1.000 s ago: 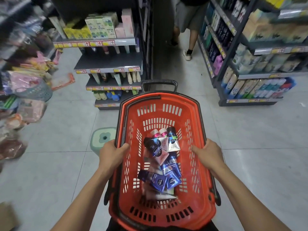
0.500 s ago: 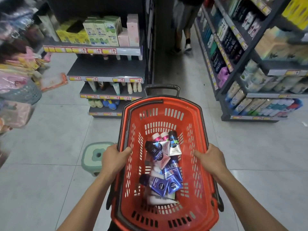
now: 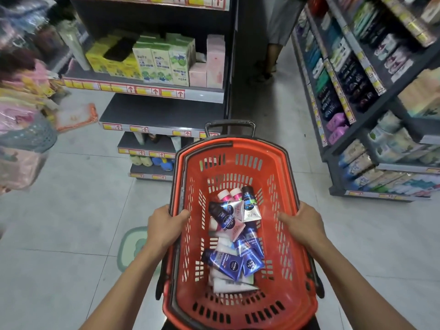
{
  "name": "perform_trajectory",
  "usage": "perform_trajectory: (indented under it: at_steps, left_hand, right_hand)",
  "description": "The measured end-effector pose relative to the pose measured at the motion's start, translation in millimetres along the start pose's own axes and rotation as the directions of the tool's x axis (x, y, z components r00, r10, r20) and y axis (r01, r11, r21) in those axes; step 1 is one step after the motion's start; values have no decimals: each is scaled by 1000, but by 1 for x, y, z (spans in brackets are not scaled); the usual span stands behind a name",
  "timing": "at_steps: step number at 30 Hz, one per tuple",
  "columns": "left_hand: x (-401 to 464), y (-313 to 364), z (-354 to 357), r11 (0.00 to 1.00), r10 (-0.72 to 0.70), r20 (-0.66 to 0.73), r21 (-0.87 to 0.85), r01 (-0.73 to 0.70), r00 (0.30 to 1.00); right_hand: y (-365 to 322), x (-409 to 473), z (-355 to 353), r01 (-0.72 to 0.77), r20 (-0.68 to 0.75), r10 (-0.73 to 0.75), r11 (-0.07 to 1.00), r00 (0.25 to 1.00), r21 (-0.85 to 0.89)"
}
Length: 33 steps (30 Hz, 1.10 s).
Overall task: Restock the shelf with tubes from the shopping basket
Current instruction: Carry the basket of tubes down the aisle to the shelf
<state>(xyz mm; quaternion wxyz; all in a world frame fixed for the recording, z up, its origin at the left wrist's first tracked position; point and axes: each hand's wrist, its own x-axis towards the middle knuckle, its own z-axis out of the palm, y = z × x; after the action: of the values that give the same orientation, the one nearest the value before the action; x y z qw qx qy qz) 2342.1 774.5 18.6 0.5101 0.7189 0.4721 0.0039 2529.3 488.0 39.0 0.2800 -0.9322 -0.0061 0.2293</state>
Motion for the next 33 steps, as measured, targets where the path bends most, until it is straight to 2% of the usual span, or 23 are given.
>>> perform_trajectory:
  at_steps: [5,9,15,21,27,33]
  left_hand:
    - [44,30,6,999,-6,-29,35,7,1000]
    - [76,60,19,998,-56,-104,21,58,993]
    - [96,104,45,986,-162,-245,-79,147,956]
    - [91,135,65,960,-265,-356,-185,211,896]
    - [78,124,66,914,-394,-470,-293,282,790]
    - [61,100,56,855,-492,-518,-436,279,700]
  right_hand:
    - [-20,56,5,-11,17,11,1000,1000,22]
    - [-45,113,-2,21,33,-22,999,999,25]
    - [-89,207,-24,132,169,-135,991,976,28]
    - [-133,261,-41,297,316,-269,954,910,-43]
    - [-172,278,-26,415,462,-349,909,815,-45]
    - [-220,271,9,572,501,-461,816,733,-86]
